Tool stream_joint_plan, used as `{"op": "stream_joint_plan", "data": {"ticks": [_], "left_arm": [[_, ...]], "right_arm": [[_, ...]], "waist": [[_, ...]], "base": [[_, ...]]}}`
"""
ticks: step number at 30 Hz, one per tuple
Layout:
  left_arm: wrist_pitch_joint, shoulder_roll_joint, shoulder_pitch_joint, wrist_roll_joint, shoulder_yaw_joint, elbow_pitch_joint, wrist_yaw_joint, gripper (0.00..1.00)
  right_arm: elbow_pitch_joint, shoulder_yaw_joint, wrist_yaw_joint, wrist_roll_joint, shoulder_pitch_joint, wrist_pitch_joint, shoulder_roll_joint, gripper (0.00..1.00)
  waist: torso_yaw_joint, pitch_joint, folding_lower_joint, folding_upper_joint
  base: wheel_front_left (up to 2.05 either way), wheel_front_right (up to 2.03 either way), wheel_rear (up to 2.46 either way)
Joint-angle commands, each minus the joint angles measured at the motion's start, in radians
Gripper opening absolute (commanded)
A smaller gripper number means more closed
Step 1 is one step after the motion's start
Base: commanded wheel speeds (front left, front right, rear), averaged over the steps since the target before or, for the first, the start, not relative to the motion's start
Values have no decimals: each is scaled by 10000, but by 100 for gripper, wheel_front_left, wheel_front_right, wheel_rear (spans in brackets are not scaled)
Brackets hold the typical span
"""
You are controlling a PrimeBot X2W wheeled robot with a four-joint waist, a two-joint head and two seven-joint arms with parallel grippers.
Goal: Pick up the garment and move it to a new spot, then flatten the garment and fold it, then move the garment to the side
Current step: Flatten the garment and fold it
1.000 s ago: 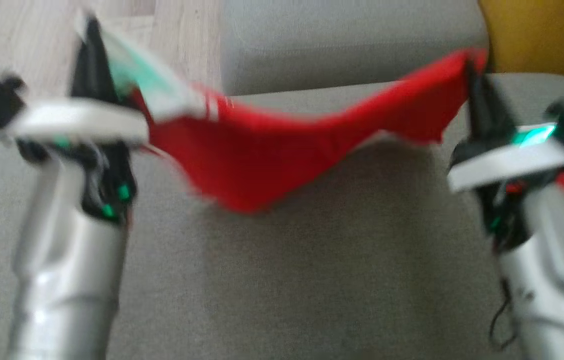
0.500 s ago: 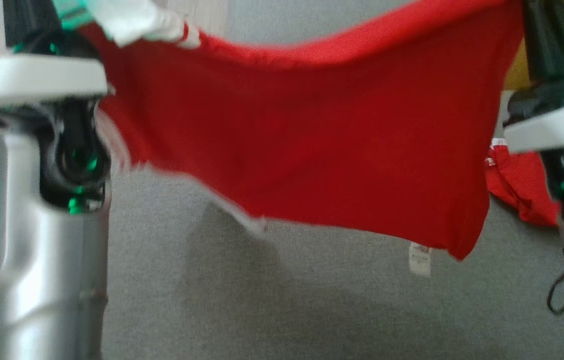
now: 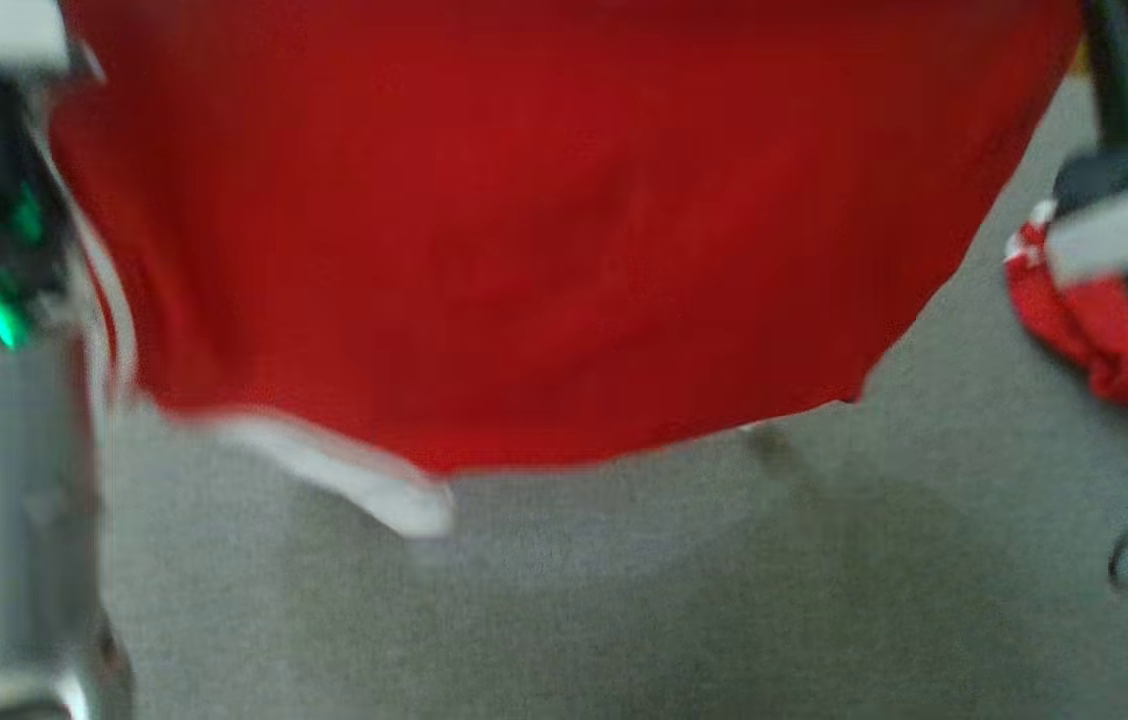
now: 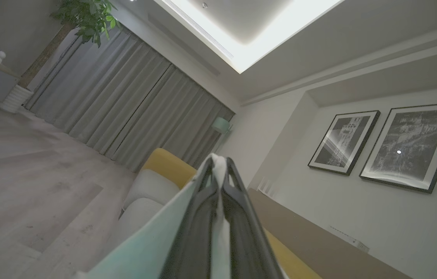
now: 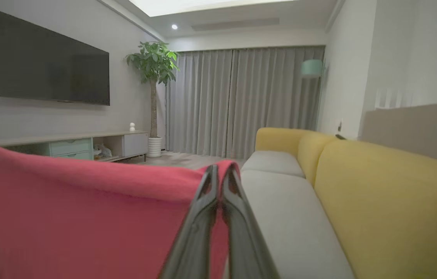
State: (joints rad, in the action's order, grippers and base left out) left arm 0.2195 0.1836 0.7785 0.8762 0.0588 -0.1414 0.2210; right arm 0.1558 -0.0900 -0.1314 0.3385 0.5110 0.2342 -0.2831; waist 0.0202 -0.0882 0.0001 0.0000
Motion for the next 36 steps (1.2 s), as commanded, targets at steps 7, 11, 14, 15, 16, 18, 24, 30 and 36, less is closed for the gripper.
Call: {"op": "stream_joint_plan", "data": {"ticks": [7, 11, 14, 15, 16, 18, 24, 30, 36], "left_arm": [[-666, 1076, 4097, -1090, 148, 3251, -986, 0], [-1718, 1197, 6314, -1703, 270, 5560, -1330, 0], [-2603, 1051, 7588, -1934, 286, 6967, -1495, 0], [-2796, 1001, 7895, -2002, 341, 7387, -1564, 0], [-2960, 972, 8150, -2099, 421, 7791, -1615, 0], [-3309, 890, 8522, -2262, 589, 8464, -1787, 0], [-3754, 549, 8056, -2485, 1242, 9980, -2662, 0], [-3845, 398, 5843, -2684, 2142, 10757, -3318, 0], [-3854, 547, 3410, -2615, 2871, 10695, -3487, 0]], "right_arm": [[-2836, -278, 7, 631, 4676, 26, 6, 0], [-5168, -21, 7, 277, 7237, -780, 305, 0], [-6602, 55, 7, -166, 8621, -1733, 535, 0], [-7022, 73, 7, -281, 8951, -2053, 597, 0], [-7429, 63, 7, -390, 9196, -2348, 648, 0], [-8177, 9, 7, -534, 9478, -2872, 729, 0], [-9883, -943, 7, -481, 8880, -3661, 717, 0], [-10858, -2314, 7, 66, 7196, -3815, 154, 0], [-11047, -4026, 7, 1129, 5291, -2860, -736, 0]], "waist": [[0, -2975, -1, 0], [111, -3715, -1, 0], [277, -3919, -1, 0], [325, -3941, -1, 0], [362, -3945, -1, 0], [427, -3929, -1, 0], [590, -3700, -1, 0], [685, -3149, -1, 0], [882, -2359, -1, 0]], "base": [[0, 0, 0], [0, 0, 0], [0, 0, 0], [0, 0, 0], [0, 0, 0], [0, 0, 0], [0, 0, 0], [0, 0, 0], [0, 0, 0]]}}
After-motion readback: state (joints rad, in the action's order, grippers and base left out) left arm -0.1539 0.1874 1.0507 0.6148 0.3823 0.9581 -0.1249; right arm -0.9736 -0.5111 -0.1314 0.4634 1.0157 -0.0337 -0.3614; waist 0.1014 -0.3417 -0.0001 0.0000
